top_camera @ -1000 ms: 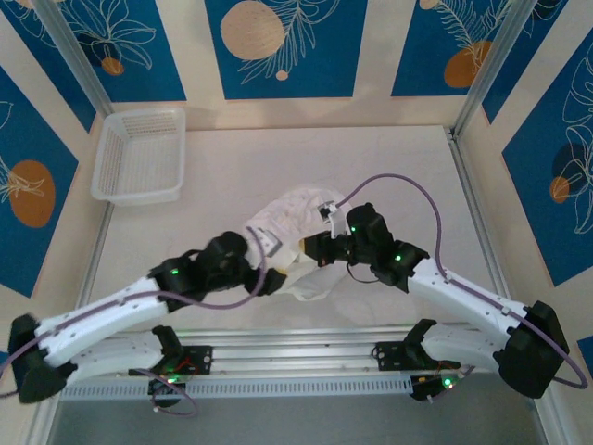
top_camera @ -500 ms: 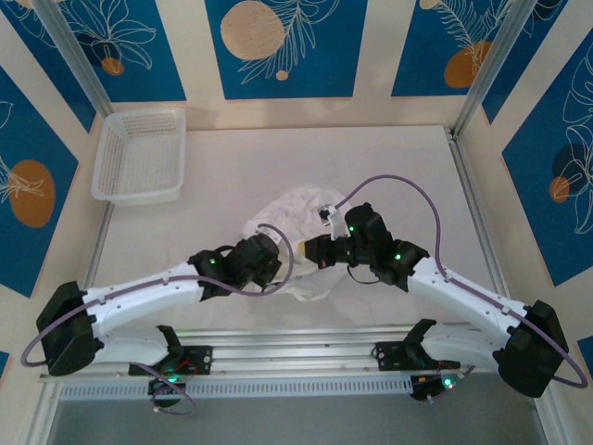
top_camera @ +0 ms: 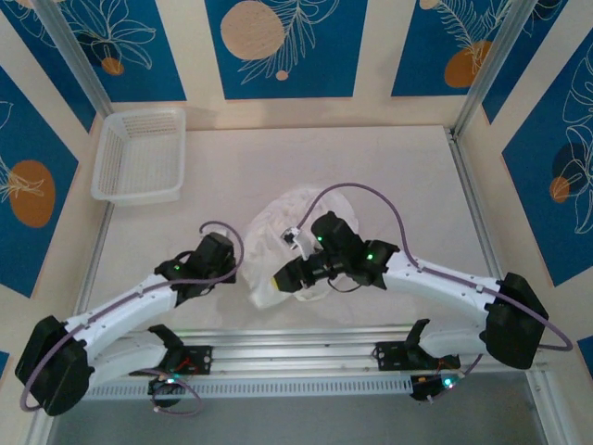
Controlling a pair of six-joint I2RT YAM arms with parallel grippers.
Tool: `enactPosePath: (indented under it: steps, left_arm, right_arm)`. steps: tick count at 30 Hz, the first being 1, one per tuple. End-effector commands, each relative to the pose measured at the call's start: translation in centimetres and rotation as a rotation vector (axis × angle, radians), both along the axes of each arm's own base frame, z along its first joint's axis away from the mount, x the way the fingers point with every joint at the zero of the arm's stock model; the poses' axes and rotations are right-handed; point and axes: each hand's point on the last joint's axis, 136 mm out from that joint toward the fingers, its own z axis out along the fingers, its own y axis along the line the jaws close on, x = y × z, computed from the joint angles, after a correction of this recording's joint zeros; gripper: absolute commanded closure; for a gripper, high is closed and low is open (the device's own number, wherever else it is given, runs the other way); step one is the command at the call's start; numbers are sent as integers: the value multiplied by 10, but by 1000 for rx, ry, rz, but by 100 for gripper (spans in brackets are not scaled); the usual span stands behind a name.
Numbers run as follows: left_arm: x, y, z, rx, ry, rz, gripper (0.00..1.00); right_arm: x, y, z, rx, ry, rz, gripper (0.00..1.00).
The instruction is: Fold the inside-out t-shirt
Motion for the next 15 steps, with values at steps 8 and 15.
enactPosePath:
  steps: [8, 15]
  left_arm:
    - [-1, 1, 0, -273, 49, 134, 74]
    - [3, -7, 52, -330, -109, 19, 59]
  right_arm:
    - [5, -3, 16, -28, -443, 24, 45]
    - [-57, -1, -61, -218, -998, 692, 45]
